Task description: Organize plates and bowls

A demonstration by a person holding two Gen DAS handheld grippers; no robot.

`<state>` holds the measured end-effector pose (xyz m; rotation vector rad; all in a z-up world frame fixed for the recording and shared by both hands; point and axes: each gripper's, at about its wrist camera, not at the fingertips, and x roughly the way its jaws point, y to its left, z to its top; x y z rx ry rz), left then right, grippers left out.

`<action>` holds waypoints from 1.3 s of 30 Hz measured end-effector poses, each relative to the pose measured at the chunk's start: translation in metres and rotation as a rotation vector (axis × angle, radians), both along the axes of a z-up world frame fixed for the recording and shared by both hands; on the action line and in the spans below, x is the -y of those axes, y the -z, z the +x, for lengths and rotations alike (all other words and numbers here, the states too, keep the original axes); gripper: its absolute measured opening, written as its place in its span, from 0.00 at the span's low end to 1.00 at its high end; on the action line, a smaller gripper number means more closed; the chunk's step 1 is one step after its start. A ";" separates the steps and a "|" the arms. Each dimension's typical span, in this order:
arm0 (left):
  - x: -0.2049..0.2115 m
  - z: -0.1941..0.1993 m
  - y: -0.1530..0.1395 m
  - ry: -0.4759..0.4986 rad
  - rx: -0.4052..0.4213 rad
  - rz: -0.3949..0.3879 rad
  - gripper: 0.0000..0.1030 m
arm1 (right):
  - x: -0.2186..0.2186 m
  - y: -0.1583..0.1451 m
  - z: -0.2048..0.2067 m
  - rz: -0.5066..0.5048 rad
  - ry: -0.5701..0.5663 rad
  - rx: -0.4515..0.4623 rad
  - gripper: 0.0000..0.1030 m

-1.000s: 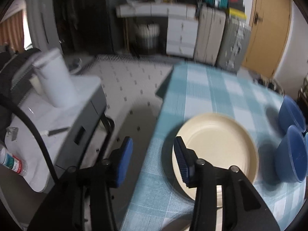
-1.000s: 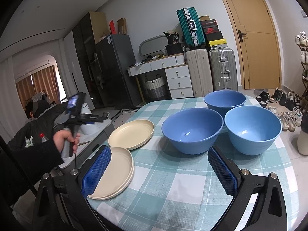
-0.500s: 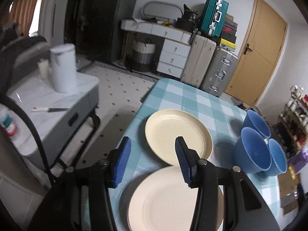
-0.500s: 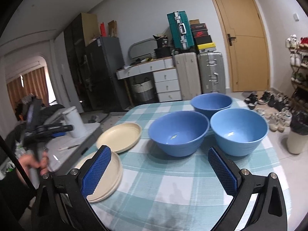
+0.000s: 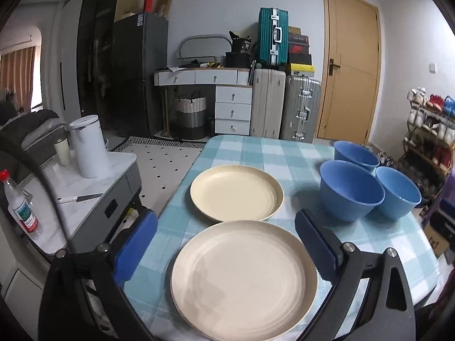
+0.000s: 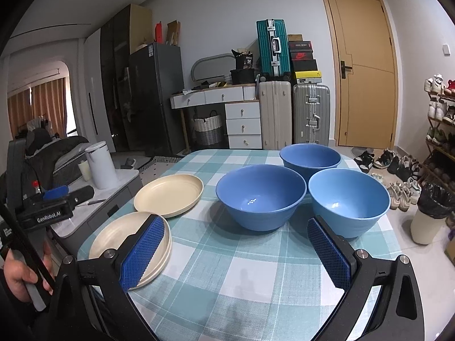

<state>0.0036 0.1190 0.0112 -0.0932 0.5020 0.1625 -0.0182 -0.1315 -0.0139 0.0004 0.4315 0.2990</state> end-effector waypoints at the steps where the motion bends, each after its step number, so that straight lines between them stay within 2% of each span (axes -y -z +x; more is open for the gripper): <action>1: 0.000 0.001 0.001 -0.006 -0.004 0.003 0.96 | 0.000 0.000 0.000 0.001 -0.004 0.001 0.99; 13: 0.005 -0.006 0.003 0.005 -0.005 0.025 0.97 | -0.011 0.001 0.002 -0.020 -0.018 0.006 0.99; 22: -0.017 -0.006 0.005 -0.023 -0.016 -0.088 0.97 | -0.033 0.004 0.000 -0.094 -0.066 0.016 0.99; 25: -0.020 -0.005 0.005 -0.035 -0.026 -0.098 0.97 | -0.040 0.001 -0.001 -0.096 -0.090 0.036 0.99; 29: -0.036 -0.005 -0.006 -0.027 0.004 -0.114 0.97 | -0.058 -0.014 0.005 -0.106 -0.137 0.058 0.99; 32: -0.056 0.010 -0.016 -0.041 -0.003 -0.109 0.97 | -0.076 -0.034 0.017 -0.102 -0.189 0.067 0.99; 35: -0.079 0.038 -0.022 -0.047 -0.051 -0.125 0.97 | -0.098 -0.057 0.038 -0.071 -0.238 0.049 0.99; 37: -0.092 0.061 -0.023 -0.048 -0.101 -0.152 0.97 | -0.116 -0.070 0.063 -0.067 -0.245 0.006 0.99; 39: -0.100 0.088 -0.021 -0.067 -0.150 -0.126 0.97 | -0.136 -0.076 0.093 -0.070 -0.262 -0.051 0.99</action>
